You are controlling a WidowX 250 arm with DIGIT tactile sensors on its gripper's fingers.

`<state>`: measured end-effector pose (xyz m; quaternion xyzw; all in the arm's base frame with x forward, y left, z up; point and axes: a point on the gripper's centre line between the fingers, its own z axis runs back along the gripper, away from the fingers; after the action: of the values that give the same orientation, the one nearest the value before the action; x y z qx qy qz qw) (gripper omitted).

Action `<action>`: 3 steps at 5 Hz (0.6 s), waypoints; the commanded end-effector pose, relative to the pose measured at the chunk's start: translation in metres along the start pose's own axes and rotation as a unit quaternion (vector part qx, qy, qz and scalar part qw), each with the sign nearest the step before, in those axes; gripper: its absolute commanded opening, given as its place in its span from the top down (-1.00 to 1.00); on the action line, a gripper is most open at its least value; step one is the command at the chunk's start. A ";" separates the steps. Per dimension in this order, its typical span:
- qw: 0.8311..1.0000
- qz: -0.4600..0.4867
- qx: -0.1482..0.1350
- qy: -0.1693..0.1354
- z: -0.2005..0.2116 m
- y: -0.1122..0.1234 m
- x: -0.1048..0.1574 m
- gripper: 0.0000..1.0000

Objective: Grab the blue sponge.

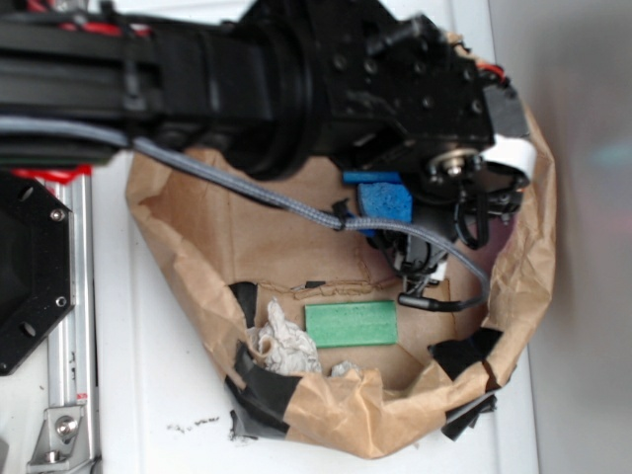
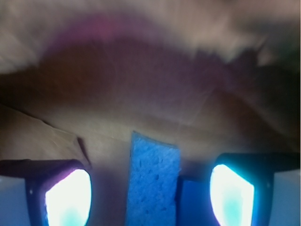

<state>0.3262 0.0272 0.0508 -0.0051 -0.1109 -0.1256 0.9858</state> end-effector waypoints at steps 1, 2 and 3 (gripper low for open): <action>1.000 -0.010 0.028 0.009 -0.017 0.007 0.007 -1.00; 0.999 -0.021 0.039 0.023 -0.030 0.007 0.004 -1.00; 0.998 -0.038 0.037 0.031 -0.034 -0.004 0.002 -1.00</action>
<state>0.3307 0.0339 0.0189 0.0362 -0.0792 -0.1432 0.9859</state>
